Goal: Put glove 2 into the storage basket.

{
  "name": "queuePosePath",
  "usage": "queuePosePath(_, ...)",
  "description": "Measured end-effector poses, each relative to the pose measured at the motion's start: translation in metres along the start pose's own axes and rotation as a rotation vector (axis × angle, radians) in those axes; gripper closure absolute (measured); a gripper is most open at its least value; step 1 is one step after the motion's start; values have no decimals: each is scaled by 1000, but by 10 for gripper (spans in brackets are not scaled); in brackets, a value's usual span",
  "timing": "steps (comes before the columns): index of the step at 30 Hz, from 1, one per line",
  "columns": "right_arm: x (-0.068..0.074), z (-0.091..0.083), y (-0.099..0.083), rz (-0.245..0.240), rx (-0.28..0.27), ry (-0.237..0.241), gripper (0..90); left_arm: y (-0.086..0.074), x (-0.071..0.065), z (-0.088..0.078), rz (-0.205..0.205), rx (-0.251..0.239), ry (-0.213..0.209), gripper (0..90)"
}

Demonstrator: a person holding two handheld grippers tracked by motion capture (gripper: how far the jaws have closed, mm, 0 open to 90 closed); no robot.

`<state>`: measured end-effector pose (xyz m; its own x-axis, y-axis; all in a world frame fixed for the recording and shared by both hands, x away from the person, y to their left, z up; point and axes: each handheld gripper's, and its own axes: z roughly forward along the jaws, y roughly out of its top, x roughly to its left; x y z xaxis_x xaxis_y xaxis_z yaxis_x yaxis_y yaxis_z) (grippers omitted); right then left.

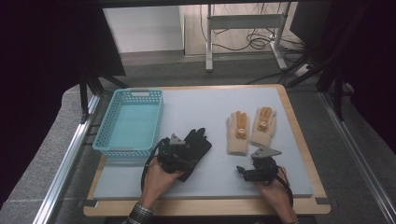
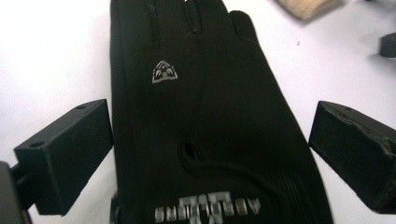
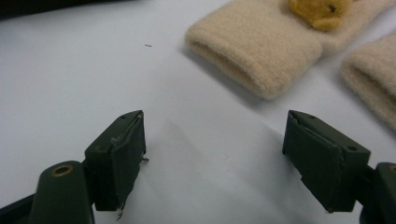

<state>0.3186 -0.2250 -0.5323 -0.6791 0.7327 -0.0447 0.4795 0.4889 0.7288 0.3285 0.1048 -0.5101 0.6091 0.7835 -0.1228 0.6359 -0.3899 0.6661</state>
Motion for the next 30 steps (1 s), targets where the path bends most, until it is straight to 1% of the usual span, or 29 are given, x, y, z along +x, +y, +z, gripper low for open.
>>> queuePosePath(4,0,0,0,0,0,0,209,4,5,12,-1,43,35,0)
queuePosePath(5,0,0,0,0,0,1,208,4,7,15,-7,53,36,0)
queuePosePath(8,0,0,0,0,-1,1,208,1,11,21,-22,78,15,0)
queuePosePath(10,0,0,0,0,-1,1,208,0,9,23,-22,86,-13,0)
queuePosePath(11,0,0,0,0,-1,1,207,-1,5,24,-10,94,-9,0)
queuePosePath(13,0,0,0,0,-1,1,207,-1,-1,26,19,102,19,0)
queuePosePath(14,0,0,0,-1,-1,1,207,-2,-2,26,26,106,22,0)
queuePosePath(16,0,0,0,2,0,0,207,-2,-3,28,43,121,47,0)
queuePosePath(17,0,0,0,1,0,0,207,-2,-2,29,49,132,60,5)
queuePosePath(18,0,0,0,2,0,1,207,-2,-1,30,38,132,57,13)
queuePosePath(19,0,0,0,2,0,0,207,-2,0,29,30,129,62,27)
queuePosePath(22,0,0,0,1,0,0,207,1,3,27,21,132,77,106)
queuePosePath(24,0,0,0,1,0,0,207,2,6,26,13,125,82,172)
queuePosePath(25,0,0,0,1,0,-1,207,2,8,25,19,126,83,210)
queuePosePath(26,0,0,0,1,0,-1,207,2,9,24,11,122,84,249)
queuePosePath(27,0,0,0,-1,-1,0,207,2,10,22,10,122,88,299)
queuePosePath(28,0,0,0,-1,-1,0,207,2,12,21,0,120,89,355)
queuePosePath(29,0,0,0,-2,-1,0,207,3,14,20,0,120,87,418)
queuePosePath(30,0,0,0,-1,0,0,207,3,16,19,-9,117,86,478)
